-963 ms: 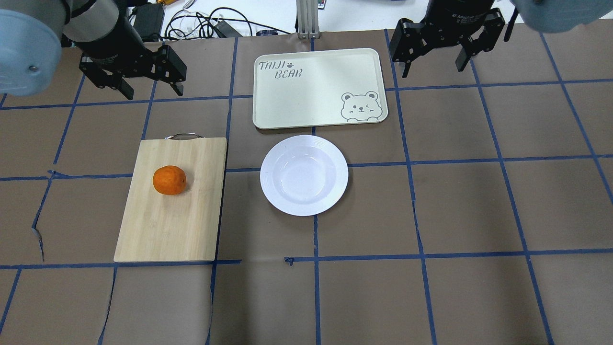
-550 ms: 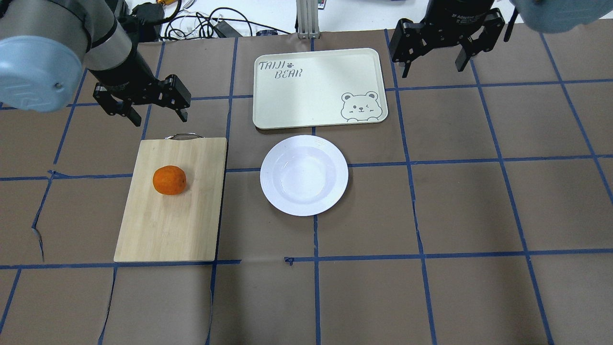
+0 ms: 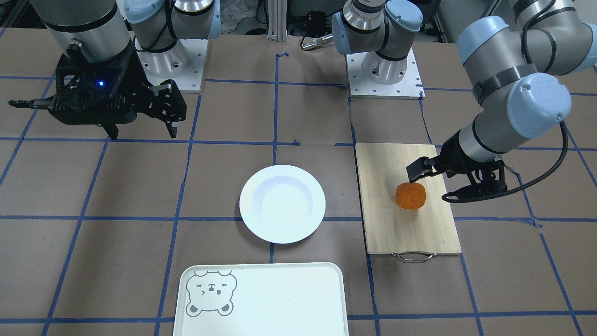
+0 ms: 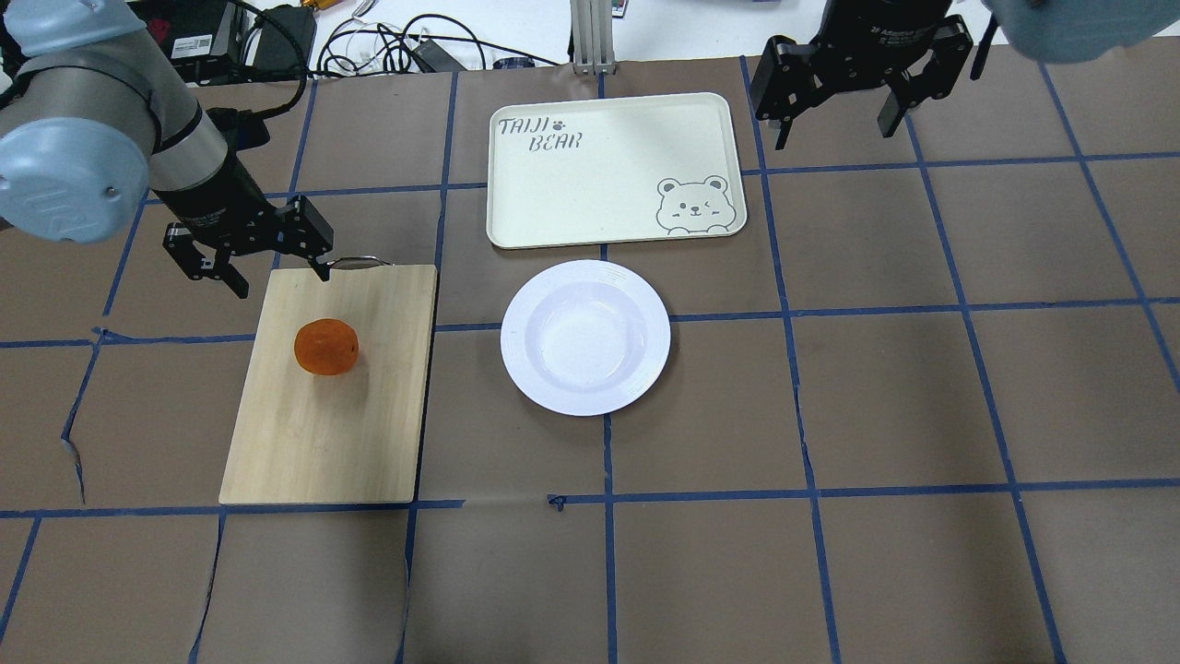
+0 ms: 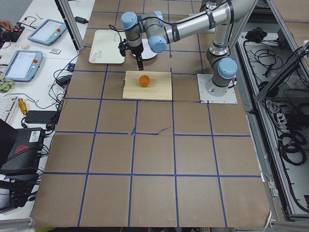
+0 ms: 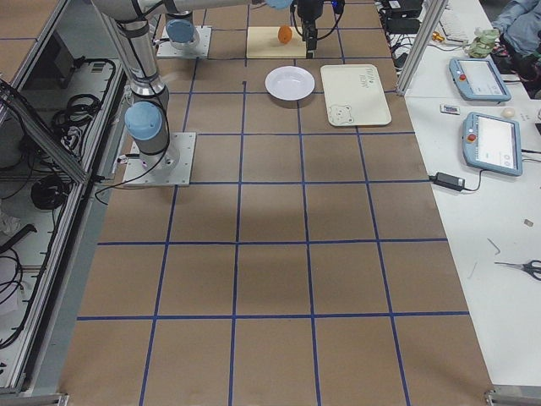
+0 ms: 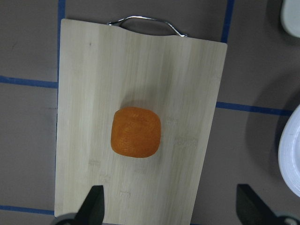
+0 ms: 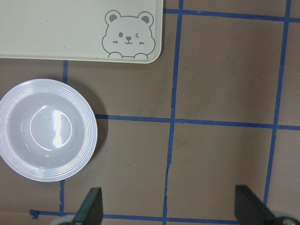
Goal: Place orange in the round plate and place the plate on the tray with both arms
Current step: 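Lower the left gripper onto the orange on the bamboo board and grasp it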
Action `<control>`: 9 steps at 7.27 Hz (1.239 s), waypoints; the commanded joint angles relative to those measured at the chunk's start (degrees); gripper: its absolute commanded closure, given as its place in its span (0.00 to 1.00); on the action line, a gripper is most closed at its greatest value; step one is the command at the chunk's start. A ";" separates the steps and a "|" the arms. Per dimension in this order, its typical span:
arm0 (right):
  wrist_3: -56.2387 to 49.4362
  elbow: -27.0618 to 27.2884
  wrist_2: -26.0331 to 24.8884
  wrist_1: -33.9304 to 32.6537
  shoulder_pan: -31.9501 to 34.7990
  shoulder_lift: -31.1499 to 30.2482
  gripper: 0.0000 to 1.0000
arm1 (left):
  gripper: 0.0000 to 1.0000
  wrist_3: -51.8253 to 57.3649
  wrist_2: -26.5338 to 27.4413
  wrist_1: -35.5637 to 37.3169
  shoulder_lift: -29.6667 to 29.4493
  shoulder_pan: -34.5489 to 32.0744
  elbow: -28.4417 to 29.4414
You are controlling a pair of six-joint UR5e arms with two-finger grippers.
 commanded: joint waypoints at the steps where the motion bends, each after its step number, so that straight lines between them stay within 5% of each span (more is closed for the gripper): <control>1: 0.06 0.00 -0.01 0.00 0.00 0.00 0.00 | 0.00 -0.04 0.04 3.24 -4.15 0.23 -0.59; 4: 0.06 0.00 0.08 0.00 0.00 0.00 0.00 | 0.00 0.14 5.28 7.28 -7.84 0.23 -4.80; 9: 0.06 0.00 0.08 0.00 0.00 0.00 0.00 | 0.00 -0.39 3.56 8.98 -10.93 0.23 -5.17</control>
